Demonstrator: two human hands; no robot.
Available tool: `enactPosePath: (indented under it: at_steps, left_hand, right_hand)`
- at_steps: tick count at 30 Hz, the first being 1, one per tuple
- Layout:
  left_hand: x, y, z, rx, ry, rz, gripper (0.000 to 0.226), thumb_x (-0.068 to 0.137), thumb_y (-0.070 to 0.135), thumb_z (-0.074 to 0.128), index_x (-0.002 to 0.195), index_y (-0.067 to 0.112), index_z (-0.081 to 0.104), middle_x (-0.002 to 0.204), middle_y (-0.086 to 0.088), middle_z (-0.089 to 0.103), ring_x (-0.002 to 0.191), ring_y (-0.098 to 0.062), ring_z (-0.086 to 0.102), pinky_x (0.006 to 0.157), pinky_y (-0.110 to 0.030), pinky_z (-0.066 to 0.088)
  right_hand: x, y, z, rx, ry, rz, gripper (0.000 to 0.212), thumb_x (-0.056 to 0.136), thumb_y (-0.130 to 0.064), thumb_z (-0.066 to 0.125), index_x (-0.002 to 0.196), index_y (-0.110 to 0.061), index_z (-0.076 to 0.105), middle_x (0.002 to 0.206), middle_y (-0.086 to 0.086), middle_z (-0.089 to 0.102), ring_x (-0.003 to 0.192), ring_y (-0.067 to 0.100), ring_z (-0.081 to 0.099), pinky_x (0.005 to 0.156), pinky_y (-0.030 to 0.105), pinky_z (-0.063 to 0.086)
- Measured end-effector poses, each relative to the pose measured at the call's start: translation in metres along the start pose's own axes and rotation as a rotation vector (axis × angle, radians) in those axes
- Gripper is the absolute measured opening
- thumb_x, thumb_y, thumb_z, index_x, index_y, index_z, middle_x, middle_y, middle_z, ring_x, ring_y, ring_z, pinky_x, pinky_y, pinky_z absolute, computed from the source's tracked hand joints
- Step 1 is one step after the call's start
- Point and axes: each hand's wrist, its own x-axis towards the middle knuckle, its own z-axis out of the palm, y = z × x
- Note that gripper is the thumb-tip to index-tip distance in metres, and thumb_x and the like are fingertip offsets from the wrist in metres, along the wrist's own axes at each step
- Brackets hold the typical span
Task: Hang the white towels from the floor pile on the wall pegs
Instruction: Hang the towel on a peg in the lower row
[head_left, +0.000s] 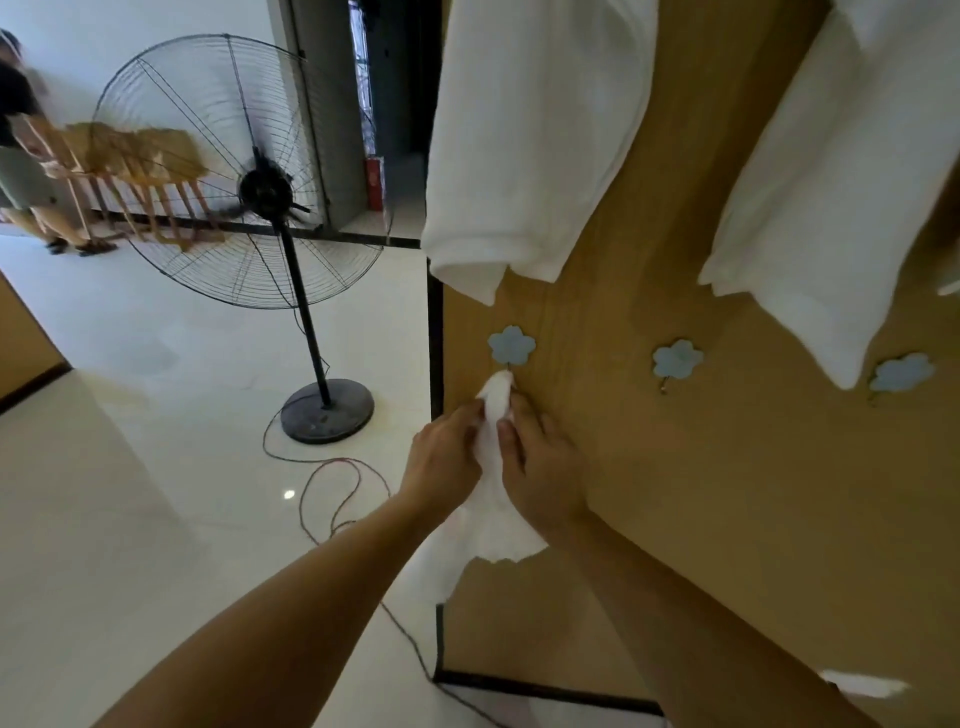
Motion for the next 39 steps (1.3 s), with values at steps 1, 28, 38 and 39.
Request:
enactPosePath:
  at_steps: [1,28,38,39]
  left_hand:
    - [0.000,0.000,0.002,-0.032,-0.001,-0.006,0.018,0.098,0.025,0.047,0.111,0.030,0.059,0.099,0.007,0.064,0.080,-0.010,0.055,0.077,-0.032,0.053]
    - [-0.035,-0.043,-0.031,0.017,-0.059,0.085,0.029,0.098,0.026,0.051,0.125,0.021,0.059,0.124,-0.003,0.059,0.111,-0.023,0.054,0.094,-0.034,0.046]
    - [-0.074,0.062,-0.023,0.049,-0.141,0.432,0.026,0.091,0.010,0.056,0.114,0.011,0.066,0.110,-0.013,0.065,0.100,-0.033,0.058,0.084,-0.039,0.051]
    - [-0.084,0.080,-0.015,0.048,-0.166,0.466,0.026,0.090,0.010,0.055,0.114,0.011,0.066,0.109,-0.013,0.064,0.098,-0.033,0.058,0.081,-0.039,0.051]
  right_hand:
    - [0.000,-0.004,0.001,0.028,-0.007,0.031,0.042,0.102,-0.035,0.044,0.134,-0.012,0.059,0.090,0.010,0.068,0.069,0.022,0.060,0.064,0.038,0.053]
    - [-0.081,-0.027,-0.033,0.148,-0.416,0.616,0.039,0.103,-0.028,0.045,0.136,-0.008,0.055,0.129,0.010,0.063,0.114,0.026,0.060,0.100,0.034,0.045]
    - [-0.135,0.003,-0.123,-0.009,-0.318,0.665,0.053,0.098,-0.041,0.053,0.145,-0.018,0.047,0.139,0.006,0.057,0.124,0.022,0.054,0.101,0.027,0.041]
    - [-0.146,0.011,-0.141,-0.031,-0.307,0.685,0.053,0.098,-0.042,0.054,0.145,-0.019,0.047,0.139,0.006,0.057,0.124,0.023,0.054,0.101,0.029,0.043]
